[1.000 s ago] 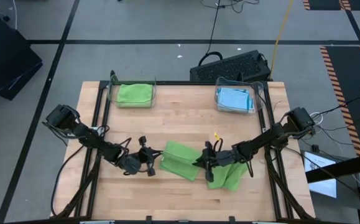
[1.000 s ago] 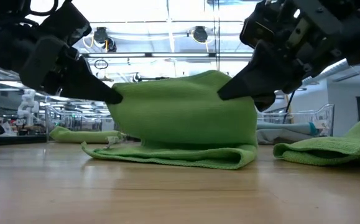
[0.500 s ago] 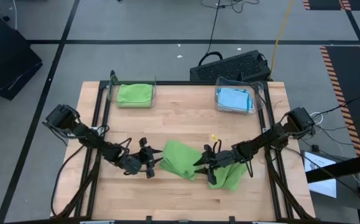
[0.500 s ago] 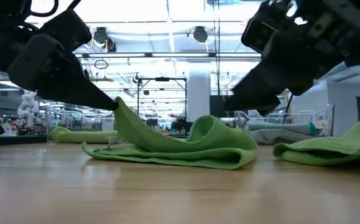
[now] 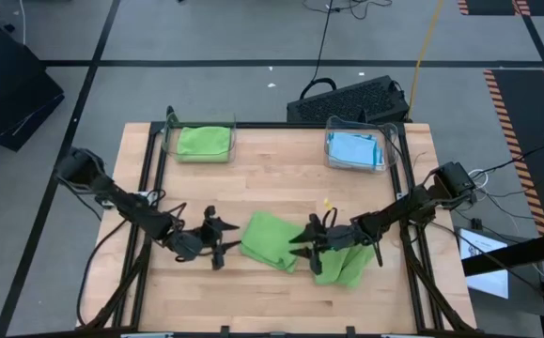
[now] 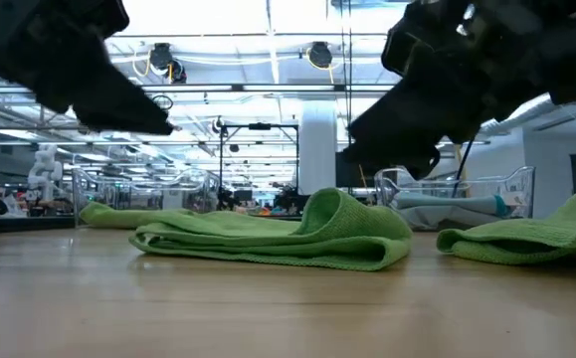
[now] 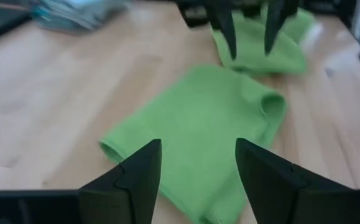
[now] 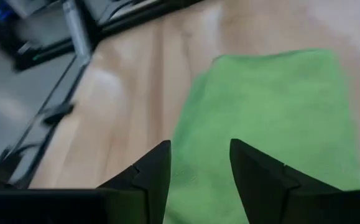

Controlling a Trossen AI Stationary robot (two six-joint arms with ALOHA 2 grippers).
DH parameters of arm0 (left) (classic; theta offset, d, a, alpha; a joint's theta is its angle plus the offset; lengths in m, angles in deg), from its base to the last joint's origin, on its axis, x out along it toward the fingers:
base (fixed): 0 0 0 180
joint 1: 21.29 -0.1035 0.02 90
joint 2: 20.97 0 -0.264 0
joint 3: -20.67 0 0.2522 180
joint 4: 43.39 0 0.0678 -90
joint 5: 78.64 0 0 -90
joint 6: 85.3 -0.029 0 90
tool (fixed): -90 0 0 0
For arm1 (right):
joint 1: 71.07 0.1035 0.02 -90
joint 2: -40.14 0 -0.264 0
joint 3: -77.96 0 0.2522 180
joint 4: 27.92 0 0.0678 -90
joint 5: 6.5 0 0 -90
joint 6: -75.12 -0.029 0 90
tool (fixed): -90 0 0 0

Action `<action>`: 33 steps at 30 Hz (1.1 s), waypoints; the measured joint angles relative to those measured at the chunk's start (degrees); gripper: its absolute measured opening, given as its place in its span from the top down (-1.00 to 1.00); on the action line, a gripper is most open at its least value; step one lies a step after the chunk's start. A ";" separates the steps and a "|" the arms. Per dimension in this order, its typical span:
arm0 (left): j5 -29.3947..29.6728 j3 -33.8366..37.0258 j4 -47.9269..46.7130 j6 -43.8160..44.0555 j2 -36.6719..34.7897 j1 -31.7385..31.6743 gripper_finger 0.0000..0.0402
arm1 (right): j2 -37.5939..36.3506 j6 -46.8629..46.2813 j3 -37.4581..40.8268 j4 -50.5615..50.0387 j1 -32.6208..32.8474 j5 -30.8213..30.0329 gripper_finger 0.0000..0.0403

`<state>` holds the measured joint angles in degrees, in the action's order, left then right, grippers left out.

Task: Fold microfiber towels
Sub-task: Fold the left green microfiber cloth

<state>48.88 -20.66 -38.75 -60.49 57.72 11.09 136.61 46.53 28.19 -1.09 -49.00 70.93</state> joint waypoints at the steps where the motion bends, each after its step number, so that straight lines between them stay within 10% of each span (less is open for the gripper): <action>1: 1.42 0.00 -0.02 0.29 -0.73 -0.08 -0.04 | 0.00 -0.52 0.00 0.22 -0.02 -1.06 0.23; 13: 1.91 -0.07 15.73 -0.23 7.08 -5.89 -0.04 | 6.77 -2.48 -1.35 7.39 -1.00 -4.99 0.60; 33: -7.11 -0.02 25.03 7.15 26.98 -6.86 0.46 | 16.63 -1.79 -10.93 5.34 -2.08 14.27 0.89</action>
<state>41.77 -20.69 -13.72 -53.34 84.70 4.22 153.24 44.74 17.26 4.25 -51.08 85.21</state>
